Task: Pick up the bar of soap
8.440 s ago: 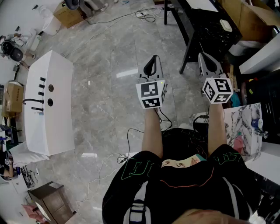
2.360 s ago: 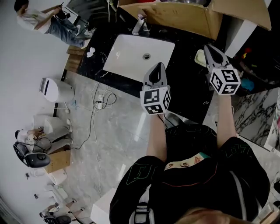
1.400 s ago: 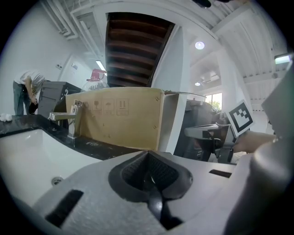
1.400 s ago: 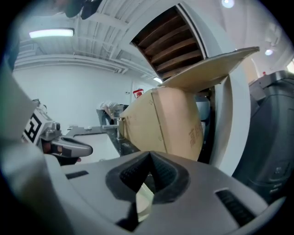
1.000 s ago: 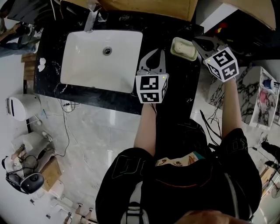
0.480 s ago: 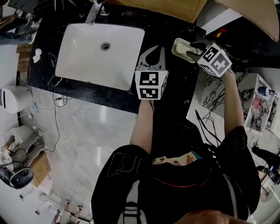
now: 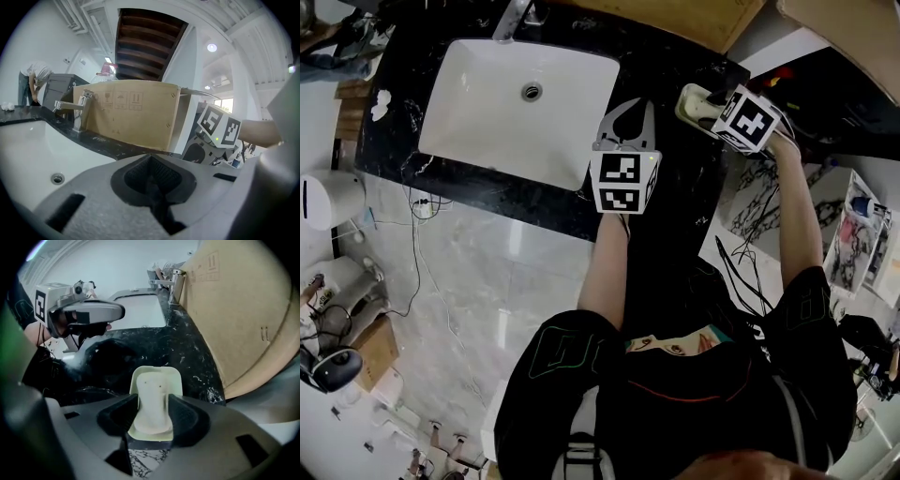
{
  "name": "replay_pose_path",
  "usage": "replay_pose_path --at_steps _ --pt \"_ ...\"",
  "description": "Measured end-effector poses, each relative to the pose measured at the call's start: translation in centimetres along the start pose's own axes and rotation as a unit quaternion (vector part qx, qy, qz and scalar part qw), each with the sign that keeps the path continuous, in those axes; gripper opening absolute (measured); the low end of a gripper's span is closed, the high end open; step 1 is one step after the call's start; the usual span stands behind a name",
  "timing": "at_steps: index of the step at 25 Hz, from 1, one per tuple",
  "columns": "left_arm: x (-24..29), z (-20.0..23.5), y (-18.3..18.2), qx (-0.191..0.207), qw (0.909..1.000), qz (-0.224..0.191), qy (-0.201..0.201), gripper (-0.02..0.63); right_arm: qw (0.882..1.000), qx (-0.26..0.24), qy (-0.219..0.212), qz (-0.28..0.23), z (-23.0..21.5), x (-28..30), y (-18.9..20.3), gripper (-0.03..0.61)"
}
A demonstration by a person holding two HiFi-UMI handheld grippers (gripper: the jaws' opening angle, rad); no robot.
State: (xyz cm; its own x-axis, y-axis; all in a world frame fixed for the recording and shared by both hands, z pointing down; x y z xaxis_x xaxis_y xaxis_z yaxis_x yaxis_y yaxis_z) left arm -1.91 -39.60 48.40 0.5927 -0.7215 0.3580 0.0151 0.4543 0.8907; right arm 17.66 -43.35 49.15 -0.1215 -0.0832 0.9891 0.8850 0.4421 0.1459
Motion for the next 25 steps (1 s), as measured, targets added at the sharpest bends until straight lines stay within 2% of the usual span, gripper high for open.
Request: replay_pose_path --at_steps 7,11,17,20,25 --pt "0.2 0.3 0.2 -0.005 1.0 -0.001 -0.005 0.008 0.999 0.016 -0.019 0.045 -0.7 0.6 -0.4 0.196" --pt "0.4 -0.2 0.2 -0.006 1.0 -0.001 -0.002 0.008 0.996 0.029 -0.048 0.063 -1.5 1.3 -0.8 0.21" --pt "0.7 -1.0 0.2 0.002 1.0 -0.002 0.003 0.008 0.995 0.026 -0.035 0.089 -1.4 1.6 -1.3 0.209" --pt "0.4 -1.4 0.1 0.008 1.0 -0.004 0.004 0.008 0.995 0.032 -0.033 0.086 -1.3 1.6 -1.4 0.206" --pt "-0.8 -1.6 -1.3 0.021 0.9996 -0.016 -0.002 0.008 0.997 0.051 -0.019 0.05 -1.2 1.2 -0.6 0.199"
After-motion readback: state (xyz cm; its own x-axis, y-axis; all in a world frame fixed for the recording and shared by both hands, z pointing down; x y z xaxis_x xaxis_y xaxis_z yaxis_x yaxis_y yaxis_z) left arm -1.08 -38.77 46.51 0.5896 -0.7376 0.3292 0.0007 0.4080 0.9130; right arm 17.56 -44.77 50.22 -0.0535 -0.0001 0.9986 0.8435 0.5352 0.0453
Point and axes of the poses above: the fingertips, and each gripper's own axes: x forward along the fingers, z to its left, y out of its underside, the point moved 9 cm from there along -x, backward along the fingers, and after that the axes turned 5 degrees about z, right-handed, at the moved point
